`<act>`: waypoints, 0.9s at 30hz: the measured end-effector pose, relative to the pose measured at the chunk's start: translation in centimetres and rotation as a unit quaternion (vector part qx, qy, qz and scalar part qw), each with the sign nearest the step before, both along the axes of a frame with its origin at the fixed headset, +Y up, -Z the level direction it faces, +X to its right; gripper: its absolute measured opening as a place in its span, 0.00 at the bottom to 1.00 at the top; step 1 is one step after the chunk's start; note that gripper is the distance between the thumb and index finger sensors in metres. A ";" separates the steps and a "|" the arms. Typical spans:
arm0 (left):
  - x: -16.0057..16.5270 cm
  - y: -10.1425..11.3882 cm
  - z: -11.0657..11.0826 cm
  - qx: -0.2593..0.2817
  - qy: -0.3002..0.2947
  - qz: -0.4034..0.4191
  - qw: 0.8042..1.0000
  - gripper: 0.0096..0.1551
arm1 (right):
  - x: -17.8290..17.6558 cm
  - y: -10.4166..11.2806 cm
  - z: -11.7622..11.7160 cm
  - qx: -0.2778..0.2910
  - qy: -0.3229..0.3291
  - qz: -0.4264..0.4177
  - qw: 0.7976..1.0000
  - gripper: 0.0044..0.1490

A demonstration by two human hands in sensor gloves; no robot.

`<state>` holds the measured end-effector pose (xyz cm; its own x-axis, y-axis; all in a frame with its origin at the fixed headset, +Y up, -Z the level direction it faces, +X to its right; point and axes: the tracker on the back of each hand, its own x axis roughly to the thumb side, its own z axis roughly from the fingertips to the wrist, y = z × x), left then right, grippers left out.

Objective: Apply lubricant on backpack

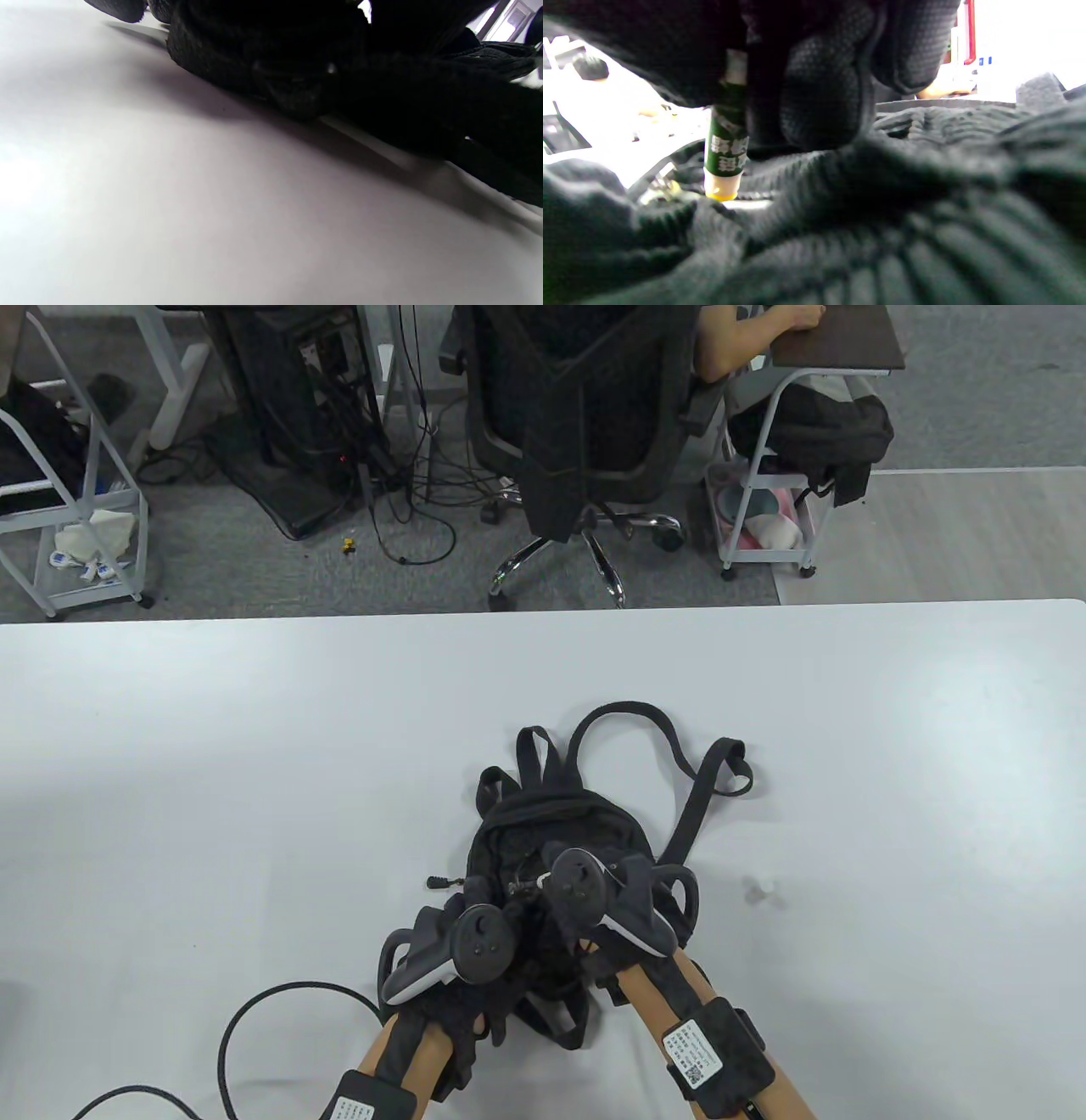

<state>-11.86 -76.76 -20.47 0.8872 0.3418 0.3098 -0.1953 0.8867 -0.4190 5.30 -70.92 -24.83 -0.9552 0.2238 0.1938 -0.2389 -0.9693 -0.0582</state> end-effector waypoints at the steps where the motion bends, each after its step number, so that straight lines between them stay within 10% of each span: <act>1: -0.1 0.1 0.0 0.002 0.000 0.004 1.000 0.47 | 0.2 0.5 0.1 0.004 0.001 -0.009 1.000 0.27; 11: -3.1 3.4 0.8 0.031 0.020 0.146 0.989 0.46 | 4.0 6.4 3.7 0.055 0.056 -0.147 0.986 0.29; 18: -4.1 5.9 1.9 0.178 0.024 0.323 0.929 0.52 | 6.2 5.6 5.3 0.046 0.093 -0.301 0.948 0.31; 27: -3.3 7.2 3.4 0.233 -0.005 0.445 0.865 0.44 | 5.7 2.9 5.5 -0.019 0.164 -0.408 0.898 0.32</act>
